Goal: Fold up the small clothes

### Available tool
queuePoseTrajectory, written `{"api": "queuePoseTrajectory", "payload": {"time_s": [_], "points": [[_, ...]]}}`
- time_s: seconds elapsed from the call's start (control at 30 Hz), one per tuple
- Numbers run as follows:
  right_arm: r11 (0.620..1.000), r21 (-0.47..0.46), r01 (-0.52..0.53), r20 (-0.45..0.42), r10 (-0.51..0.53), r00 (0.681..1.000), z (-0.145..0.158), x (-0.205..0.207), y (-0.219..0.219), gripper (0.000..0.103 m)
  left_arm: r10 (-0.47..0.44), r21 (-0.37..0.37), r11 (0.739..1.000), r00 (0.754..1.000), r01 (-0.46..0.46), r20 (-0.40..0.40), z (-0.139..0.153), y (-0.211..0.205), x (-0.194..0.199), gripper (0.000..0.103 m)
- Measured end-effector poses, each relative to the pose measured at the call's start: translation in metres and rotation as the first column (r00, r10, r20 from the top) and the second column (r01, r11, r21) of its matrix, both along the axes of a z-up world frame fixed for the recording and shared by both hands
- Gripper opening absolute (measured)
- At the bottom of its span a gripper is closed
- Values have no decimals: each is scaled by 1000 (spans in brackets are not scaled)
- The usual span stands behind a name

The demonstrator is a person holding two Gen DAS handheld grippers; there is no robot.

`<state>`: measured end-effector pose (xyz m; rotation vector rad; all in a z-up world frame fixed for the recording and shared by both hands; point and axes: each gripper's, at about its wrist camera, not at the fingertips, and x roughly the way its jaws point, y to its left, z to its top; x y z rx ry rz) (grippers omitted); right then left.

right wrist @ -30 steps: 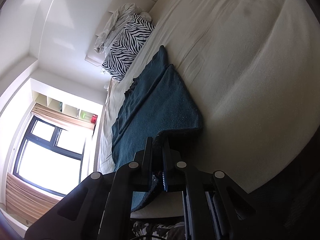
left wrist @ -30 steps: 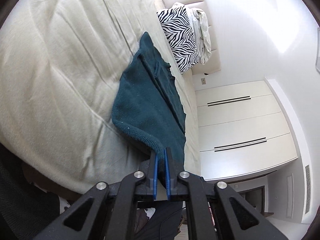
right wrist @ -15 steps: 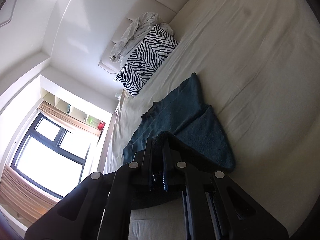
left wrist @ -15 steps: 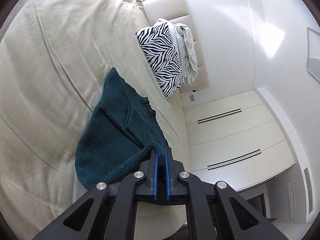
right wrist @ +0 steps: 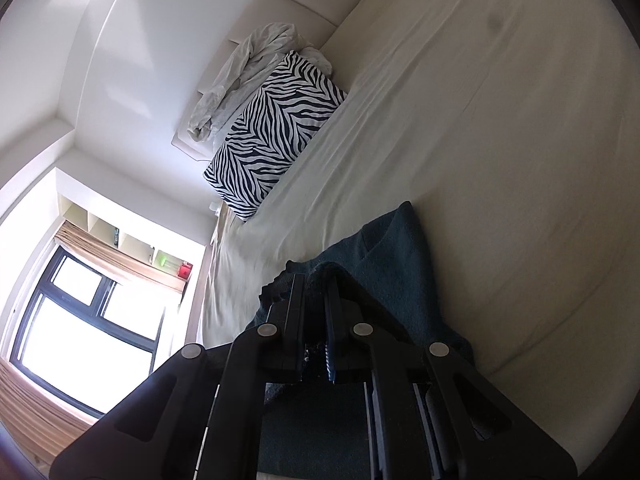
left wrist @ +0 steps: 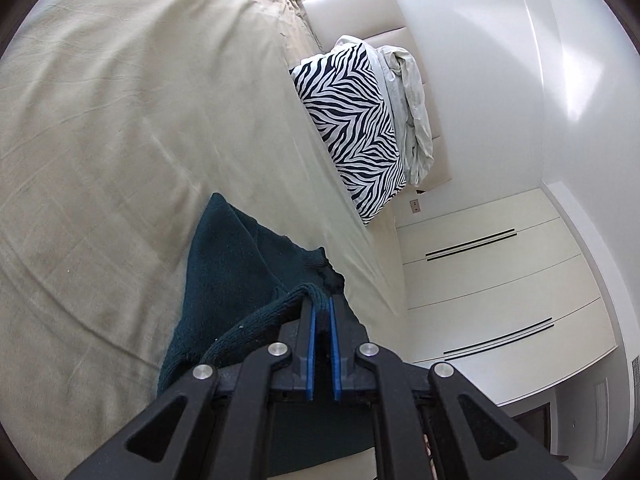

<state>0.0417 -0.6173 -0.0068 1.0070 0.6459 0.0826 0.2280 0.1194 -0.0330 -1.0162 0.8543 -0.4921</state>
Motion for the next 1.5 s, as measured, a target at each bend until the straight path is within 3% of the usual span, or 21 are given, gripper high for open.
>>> {"api": "queuePoseTrajectory", "payload": {"time_s": [0.2,0.27,0.33,0.4,0.47,0.6,0.7,0.83,0.93,1.07,1.2,1.27,1.5], "points": [[999,-4,31,-71,-32,997,-35,61,-5,10,5,48,999,999,-3,-47,-23,-7,47,9],[999,-28,45,-135,-49,990,-50,79,-6,14,15,65,998,997,-10,-81,-35,-8,59,27],[997,-35,66,-158,-71,985,-60,89,-9,31,20,54,998,996,-15,-92,-44,-7,63,54],[994,-32,102,-140,-105,985,-65,90,-12,70,25,64,998,996,-19,-89,-46,-6,62,66],[991,-43,126,-122,-131,984,-65,86,-17,74,23,63,998,997,-18,-77,-45,-6,58,68],[994,-57,94,-120,-100,988,-63,72,-17,74,12,108,994,999,-7,-49,-39,-5,36,68],[986,-165,9,-128,-30,991,-51,51,-1,73,6,174,985,1000,-2,-19,-34,-7,13,68],[930,-343,-132,-159,81,984,-38,30,35,72,-10,261,965,1000,8,8,-33,-11,-24,68],[888,-413,-201,-207,124,970,-40,13,54,67,-25,315,949,1000,22,4,-40,-17,-44,68],[857,-458,-237,-257,127,958,-53,-11,63,56,-27,364,931,999,32,-16,-50,-22,-59,67],[850,-468,-244,-275,123,954,-59,-20,63,34,-33,398,917,999,36,-15,-55,-26,-65,65],[846,-477,-240,-279,114,954,-60,-22,62,29,-46,415,909,999,48,-17,-57,-31,-65,64],[851,-479,-217,-285,83,955,-63,-29,57,7,-57,469,881,998,63,-27,-66,-38,-66,47]]}}
